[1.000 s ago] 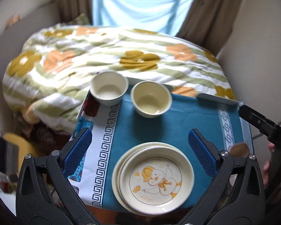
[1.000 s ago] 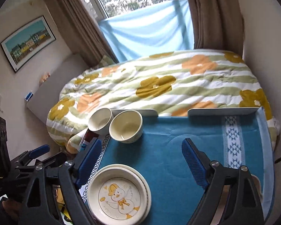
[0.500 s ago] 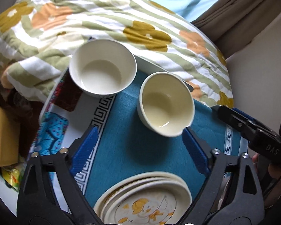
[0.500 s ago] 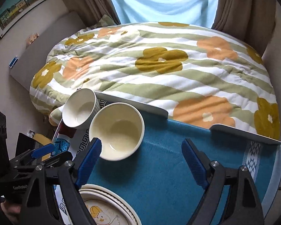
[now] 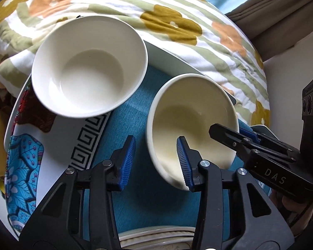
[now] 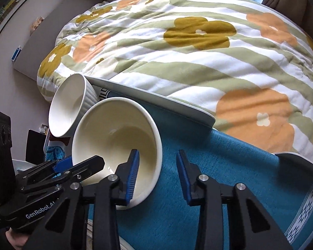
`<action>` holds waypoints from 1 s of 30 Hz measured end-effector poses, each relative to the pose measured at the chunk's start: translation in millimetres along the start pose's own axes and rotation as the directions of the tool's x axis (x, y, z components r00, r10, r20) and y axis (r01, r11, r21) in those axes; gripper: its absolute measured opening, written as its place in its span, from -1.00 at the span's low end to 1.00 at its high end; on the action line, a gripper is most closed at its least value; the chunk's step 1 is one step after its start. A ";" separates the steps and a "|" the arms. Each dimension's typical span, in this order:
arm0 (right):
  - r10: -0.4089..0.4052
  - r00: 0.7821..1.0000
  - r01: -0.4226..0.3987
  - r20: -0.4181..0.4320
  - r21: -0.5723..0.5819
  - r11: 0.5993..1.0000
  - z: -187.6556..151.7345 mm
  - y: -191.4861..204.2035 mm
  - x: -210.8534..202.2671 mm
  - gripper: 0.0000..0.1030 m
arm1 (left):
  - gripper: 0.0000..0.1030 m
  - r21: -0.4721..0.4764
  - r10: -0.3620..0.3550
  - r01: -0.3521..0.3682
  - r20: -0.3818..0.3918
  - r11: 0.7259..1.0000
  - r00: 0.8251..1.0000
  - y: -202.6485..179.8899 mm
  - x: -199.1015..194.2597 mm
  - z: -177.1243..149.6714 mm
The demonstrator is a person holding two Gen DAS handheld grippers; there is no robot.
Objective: Organize plates and bowls
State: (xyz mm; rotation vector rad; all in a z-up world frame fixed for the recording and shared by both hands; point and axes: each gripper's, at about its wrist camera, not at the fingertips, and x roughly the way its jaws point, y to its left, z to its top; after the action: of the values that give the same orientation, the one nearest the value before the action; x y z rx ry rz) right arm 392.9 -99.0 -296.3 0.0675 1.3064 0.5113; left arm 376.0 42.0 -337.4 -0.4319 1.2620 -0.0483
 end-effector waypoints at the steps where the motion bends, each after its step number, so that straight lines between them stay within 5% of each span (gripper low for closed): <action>1: 0.002 1.000 -0.002 -0.001 0.000 1.000 1.4 -0.5 1.8 -0.38 | -0.46 0.002 -0.003 0.003 -0.003 1.000 1.000 -1.4 2.3 0.7; 5: 0.025 1.000 -0.025 -0.016 -0.006 1.000 2.1 0.2 7.9 -0.76 | -0.69 0.016 0.026 -0.026 0.001 1.000 1.000 -0.6 3.3 2.2; 19: -0.016 0.996 0.016 0.084 0.005 1.000 -13.5 16.1 -36.2 -0.77 | -0.70 0.128 0.048 -0.056 0.069 0.990 0.996 -21.9 -43.2 -2.7; 30: -0.149 0.969 0.121 0.198 0.148 0.982 -85.4 8.5 -128.5 -0.77 | -0.70 0.333 -0.063 0.044 0.048 0.942 0.997 -84.3 -103.0 -54.5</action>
State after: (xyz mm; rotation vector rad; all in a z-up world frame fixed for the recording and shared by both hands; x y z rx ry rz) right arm 289.0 -162.5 -201.1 0.1399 1.1294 0.2901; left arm 309.9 -23.4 -227.7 -0.1734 1.1574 -0.2894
